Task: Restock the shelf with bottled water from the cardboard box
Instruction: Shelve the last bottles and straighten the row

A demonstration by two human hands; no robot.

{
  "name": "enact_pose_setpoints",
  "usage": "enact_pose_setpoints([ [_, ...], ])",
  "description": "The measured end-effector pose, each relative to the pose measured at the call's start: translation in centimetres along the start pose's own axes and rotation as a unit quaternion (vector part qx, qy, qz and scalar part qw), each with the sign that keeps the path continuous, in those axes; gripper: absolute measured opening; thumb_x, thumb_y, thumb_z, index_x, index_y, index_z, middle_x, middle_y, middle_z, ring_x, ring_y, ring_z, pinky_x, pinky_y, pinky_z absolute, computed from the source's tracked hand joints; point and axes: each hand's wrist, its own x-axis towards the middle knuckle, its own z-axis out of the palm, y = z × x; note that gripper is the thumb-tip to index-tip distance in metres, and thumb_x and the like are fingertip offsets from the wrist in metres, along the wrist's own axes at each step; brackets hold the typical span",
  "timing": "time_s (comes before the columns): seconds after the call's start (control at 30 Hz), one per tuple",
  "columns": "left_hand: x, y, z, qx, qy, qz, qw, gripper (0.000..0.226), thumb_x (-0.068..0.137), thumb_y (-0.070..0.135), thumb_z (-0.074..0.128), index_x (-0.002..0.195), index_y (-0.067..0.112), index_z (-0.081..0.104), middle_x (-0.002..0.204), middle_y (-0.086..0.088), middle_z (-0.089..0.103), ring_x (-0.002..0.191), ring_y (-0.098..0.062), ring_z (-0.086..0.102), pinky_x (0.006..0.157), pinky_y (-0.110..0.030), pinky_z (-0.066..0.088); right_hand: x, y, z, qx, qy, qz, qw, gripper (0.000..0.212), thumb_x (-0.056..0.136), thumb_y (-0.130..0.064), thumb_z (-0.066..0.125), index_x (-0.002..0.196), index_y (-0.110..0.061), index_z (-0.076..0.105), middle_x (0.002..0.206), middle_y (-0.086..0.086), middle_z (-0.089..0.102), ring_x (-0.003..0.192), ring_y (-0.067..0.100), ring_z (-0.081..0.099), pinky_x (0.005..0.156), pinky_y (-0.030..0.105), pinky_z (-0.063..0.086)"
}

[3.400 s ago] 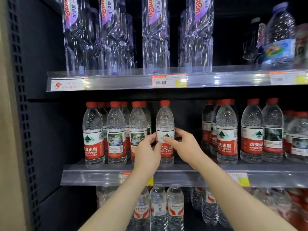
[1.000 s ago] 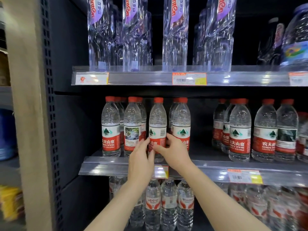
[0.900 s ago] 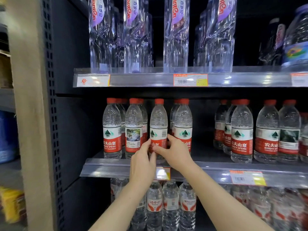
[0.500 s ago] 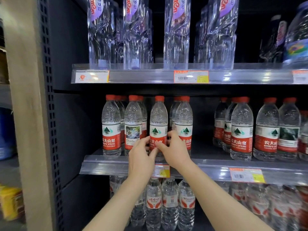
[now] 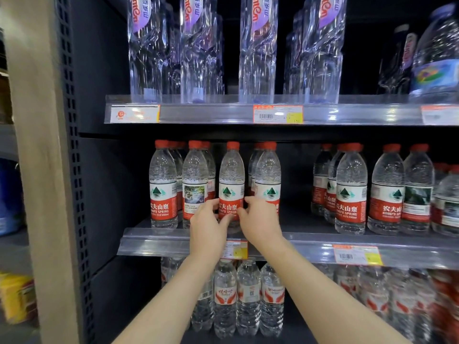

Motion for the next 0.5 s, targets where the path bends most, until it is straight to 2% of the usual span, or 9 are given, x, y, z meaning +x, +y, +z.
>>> enact_pose_setpoints([
  [0.1, -1.4, 1.1, -0.2, 0.027, 0.035, 0.047, 0.998, 0.051, 0.095, 0.033, 0.078, 0.142, 0.022, 0.061, 0.13, 0.012, 0.065, 0.117, -0.009, 0.061, 0.1, -0.026, 0.047, 0.3, 2.1, -3.8, 0.051, 0.185, 0.067, 0.979, 0.01, 0.088, -0.021, 0.062, 0.09, -0.025, 0.071, 0.077, -0.011, 0.068, 0.081, 0.019, 0.066, 0.059, 0.019, 0.042],
  [0.13, -2.0, 1.7, 0.0, 0.035, 0.042, 0.08, 0.995, 0.046, 0.098, 0.035, 0.074, 0.14, 0.024, 0.062, 0.13, 0.014, 0.063, 0.119, -0.008, 0.059, 0.101, -0.027, 0.046, 0.7, 3.3, -5.1, 0.084, 0.213, 0.087, 0.97, 0.009, 0.086, -0.021, 0.065, 0.092, -0.026, 0.069, 0.075, -0.015, 0.065, 0.084, 0.018, 0.065, 0.058, 0.016, 0.036],
  [0.17, -2.7, 2.5, 0.5, 0.033, 0.035, 0.109, 0.993, 0.039, 0.1, 0.034, 0.07, 0.138, 0.025, 0.064, 0.129, 0.014, 0.063, 0.117, -0.007, 0.06, 0.101, -0.027, 0.048, 1.2, 4.5, -5.9, 0.108, 0.205, 0.109, 0.967, 0.015, 0.086, -0.02, 0.067, 0.1, -0.023, 0.067, 0.079, -0.014, 0.065, 0.089, 0.019, 0.064, 0.06, 0.016, 0.036],
  [0.2, -3.2, 3.4, 1.0, 0.027, 0.016, 0.123, 0.992, 0.036, 0.102, 0.033, 0.067, 0.138, 0.025, 0.064, 0.129, 0.014, 0.065, 0.115, -0.007, 0.062, 0.1, -0.03, 0.052, 1.6, 5.6, -6.2, 0.119, 0.165, 0.132, 0.97, 0.028, 0.085, -0.019, 0.07, 0.113, -0.019, 0.064, 0.089, -0.009, 0.068, 0.096, 0.021, 0.064, 0.065, 0.02, 0.04],
  [0.27, -3.5, 4.9, 2.5, 0.041, -0.035, 0.105, 0.993, 0.039, 0.106, 0.03, 0.063, 0.144, 0.022, 0.06, 0.132, 0.008, 0.068, 0.117, -0.013, 0.064, 0.1, -0.036, 0.055, 2.3, 7.1, -5.8, 0.151, 0.044, 0.159, 0.975, 0.064, 0.085, -0.02, 0.076, 0.143, -0.011, 0.051, 0.124, 0.009, 0.068, 0.116, 0.026, 0.062, 0.091, 0.033, 0.051],
  [0.3, -3.3, 5.6, 3.2, 0.063, -0.056, 0.084, 0.993, 0.041, 0.107, 0.029, 0.061, 0.146, 0.02, 0.058, 0.133, 0.003, 0.068, 0.119, -0.017, 0.065, 0.099, -0.036, 0.055, 2.5, 7.6, -5.4, 0.158, -0.007, 0.158, 0.975, 0.078, 0.085, -0.021, 0.078, 0.153, -0.01, 0.042, 0.14, 0.014, 0.062, 0.126, 0.028, 0.059, 0.103, 0.04, 0.05],
  [0.37, -2.8, 6.2, 4.3, 0.114, -0.082, 0.041, 0.989, 0.036, 0.109, 0.028, 0.057, 0.142, 0.016, 0.058, 0.129, -0.005, 0.071, 0.116, -0.026, 0.068, 0.091, -0.038, 0.055, 2.9, 8.2, -5.1, 0.131, -0.07, 0.135, 0.98, 0.095, 0.085, -0.028, 0.081, 0.162, -0.013, 0.028, 0.155, 0.015, 0.05, 0.138, 0.029, 0.053, 0.113, 0.047, 0.045],
  [0.43, -2.3, 6.3, 5.1, 0.158, -0.102, 0.016, 0.982, 0.03, 0.11, 0.03, 0.055, 0.135, 0.014, 0.059, 0.122, -0.009, 0.073, 0.112, -0.031, 0.069, 0.087, -0.041, 0.056, 3.3, 8.5, -5.1, 0.123, -0.112, 0.113, 0.98, 0.095, 0.087, -0.035, 0.081, 0.163, -0.018, 0.027, 0.154, 0.012, 0.053, 0.136, 0.026, 0.056, 0.112, 0.049, 0.047],
  [0.5, -2.1, 6.2, 5.6, 0.174, -0.109, 0.013, 0.979, 0.029, 0.11, 0.033, 0.055, 0.133, 0.016, 0.06, 0.119, -0.009, 0.075, 0.11, -0.032, 0.07, 0.085, -0.041, 0.056, 3.4, 8.5, -5.1, 0.122, -0.134, 0.083, 0.98, 0.072, 0.09, -0.037, 0.078, 0.154, -0.024, 0.047, 0.136, 0.006, 0.069, 0.121, 0.022, 0.066, 0.107, 0.05, 0.051],
])
